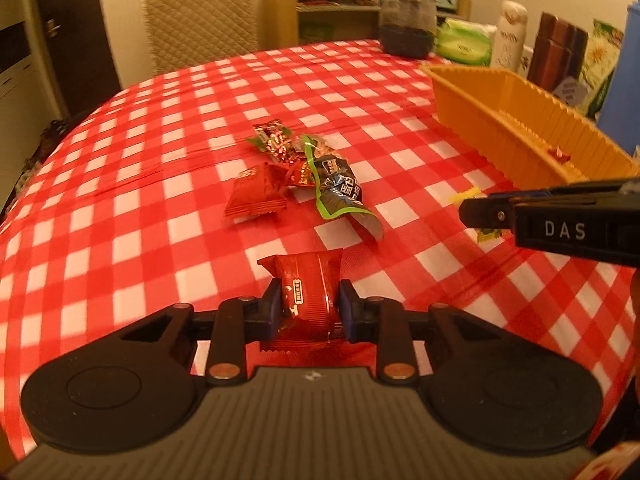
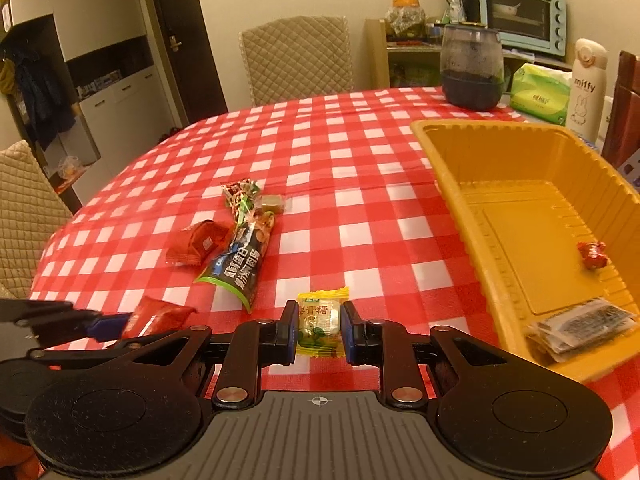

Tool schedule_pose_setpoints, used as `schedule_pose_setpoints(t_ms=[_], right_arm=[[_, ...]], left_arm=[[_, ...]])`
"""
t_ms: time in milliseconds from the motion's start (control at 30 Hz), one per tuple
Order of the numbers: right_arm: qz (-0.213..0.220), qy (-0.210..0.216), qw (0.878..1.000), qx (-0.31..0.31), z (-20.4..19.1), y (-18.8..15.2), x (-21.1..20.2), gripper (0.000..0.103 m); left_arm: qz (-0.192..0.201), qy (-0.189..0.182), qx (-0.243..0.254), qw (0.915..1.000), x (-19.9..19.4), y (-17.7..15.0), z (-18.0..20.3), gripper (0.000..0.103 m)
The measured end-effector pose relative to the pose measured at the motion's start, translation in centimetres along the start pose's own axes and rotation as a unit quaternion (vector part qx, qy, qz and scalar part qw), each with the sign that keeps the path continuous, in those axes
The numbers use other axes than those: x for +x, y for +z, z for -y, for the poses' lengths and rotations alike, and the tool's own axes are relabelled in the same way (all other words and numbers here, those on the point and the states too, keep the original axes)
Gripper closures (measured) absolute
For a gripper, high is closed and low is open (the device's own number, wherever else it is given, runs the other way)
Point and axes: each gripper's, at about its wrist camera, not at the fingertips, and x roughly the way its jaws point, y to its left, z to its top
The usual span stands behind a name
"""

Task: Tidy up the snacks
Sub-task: 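Carry the red wafer pack with the left gripper while the right carries the yellow-green candy to the tray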

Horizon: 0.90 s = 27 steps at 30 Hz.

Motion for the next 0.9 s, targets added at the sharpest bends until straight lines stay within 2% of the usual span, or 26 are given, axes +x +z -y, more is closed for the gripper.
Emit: schedule_pose_setpoints(t_ms=[300,567,900], right_arm=[[0.006,-0.001,1.0,-0.007,0.4,-1.8,-4.3,0.081],[0.009,-0.007,1.0,0.005,1.6,-3.0,-8.4,0.081],[0.034,-0.02,0.999,0.024,3.7,-3.2,-13.5,0.081]], left_arm=[[0.017,0.007,-0.061,0.998,-4.8,-1.1,2.4,0.077],[0.029,0.001,-0.058,0.9979,-8.0,-0.6,5.6,0.077],[0.045,-0.004,-0.05,0.9977,-10.9,0.5,9.0,0.077]])
